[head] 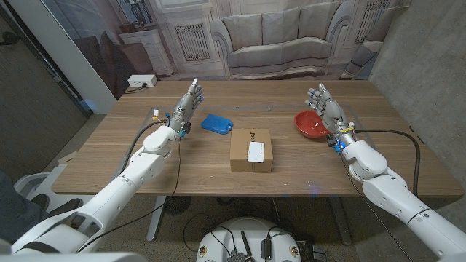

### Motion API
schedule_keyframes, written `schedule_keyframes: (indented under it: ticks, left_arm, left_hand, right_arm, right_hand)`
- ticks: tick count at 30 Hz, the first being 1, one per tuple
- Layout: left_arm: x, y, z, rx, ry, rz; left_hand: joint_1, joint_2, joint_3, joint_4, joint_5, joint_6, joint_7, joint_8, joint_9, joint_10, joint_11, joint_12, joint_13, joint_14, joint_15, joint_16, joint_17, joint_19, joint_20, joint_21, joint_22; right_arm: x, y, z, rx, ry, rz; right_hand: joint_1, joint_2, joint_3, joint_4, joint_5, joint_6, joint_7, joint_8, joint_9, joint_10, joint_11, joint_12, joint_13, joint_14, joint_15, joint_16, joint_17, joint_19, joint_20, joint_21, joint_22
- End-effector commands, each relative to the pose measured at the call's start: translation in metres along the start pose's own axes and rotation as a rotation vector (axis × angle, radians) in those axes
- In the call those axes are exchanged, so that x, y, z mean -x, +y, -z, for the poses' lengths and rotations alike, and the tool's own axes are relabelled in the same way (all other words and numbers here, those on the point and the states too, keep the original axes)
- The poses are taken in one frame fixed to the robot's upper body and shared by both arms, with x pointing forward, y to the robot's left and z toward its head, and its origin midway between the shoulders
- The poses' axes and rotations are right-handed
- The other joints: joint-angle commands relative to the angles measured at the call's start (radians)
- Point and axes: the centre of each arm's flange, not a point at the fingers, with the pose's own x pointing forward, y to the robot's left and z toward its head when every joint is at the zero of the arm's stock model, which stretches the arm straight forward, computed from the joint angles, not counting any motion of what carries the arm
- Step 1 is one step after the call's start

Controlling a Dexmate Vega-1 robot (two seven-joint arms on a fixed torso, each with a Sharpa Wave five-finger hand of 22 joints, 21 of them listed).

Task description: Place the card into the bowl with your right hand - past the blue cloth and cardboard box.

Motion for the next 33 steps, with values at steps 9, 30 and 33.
schedule_keyframes:
  ticks: [9,30,33]
  left_arm:
    - [-0.013,-0.014,-0.002,-0.014,0.008,0.017]
    - [0.001,0.017,-0.007,-0.032,0.023,0.081]
    - [0.003,0.019,-0.008,-0.034,0.023,0.084]
  left_hand:
    - [0.01,0.002,0.0,-0.003,-0.004,0.006,-0.001,0.004,0.001,0.011,0.0,0.007,0.004,0.007,0.002,0.007,0.003,-0.004,-0.063,0.007,0.005]
    - [0.015,0.007,-0.001,-0.004,-0.008,0.019,0.002,0.008,0.002,0.025,0.001,0.011,0.004,0.018,0.003,0.01,0.003,0.001,-0.061,0.01,0.005]
    - [0.015,0.007,-0.002,-0.004,-0.008,0.019,0.002,0.008,0.002,0.025,0.002,0.011,0.004,0.019,0.003,0.01,0.003,0.002,-0.062,0.01,0.005]
  right_arm:
    - [0.024,-0.007,-0.012,-0.013,-0.049,-0.025]
    - [0.047,0.034,-0.019,0.028,-0.065,0.033]
    - [0.052,0.038,-0.019,0.019,-0.066,0.051]
  right_hand:
    - [0.005,0.006,0.0,-0.007,0.0,0.011,-0.001,0.007,0.005,0.016,-0.001,0.003,0.003,0.012,0.001,0.006,0.004,0.01,-0.015,0.006,0.003]
    - [0.009,0.008,0.001,-0.011,-0.001,0.019,-0.005,0.008,0.006,0.023,-0.005,0.004,0.003,0.016,0.002,0.006,0.004,0.013,-0.015,0.006,0.003]
    - [0.009,0.008,0.001,-0.011,-0.001,0.019,-0.005,0.008,0.006,0.024,-0.007,0.004,0.003,0.018,0.001,0.006,0.004,0.014,-0.015,0.007,0.003]
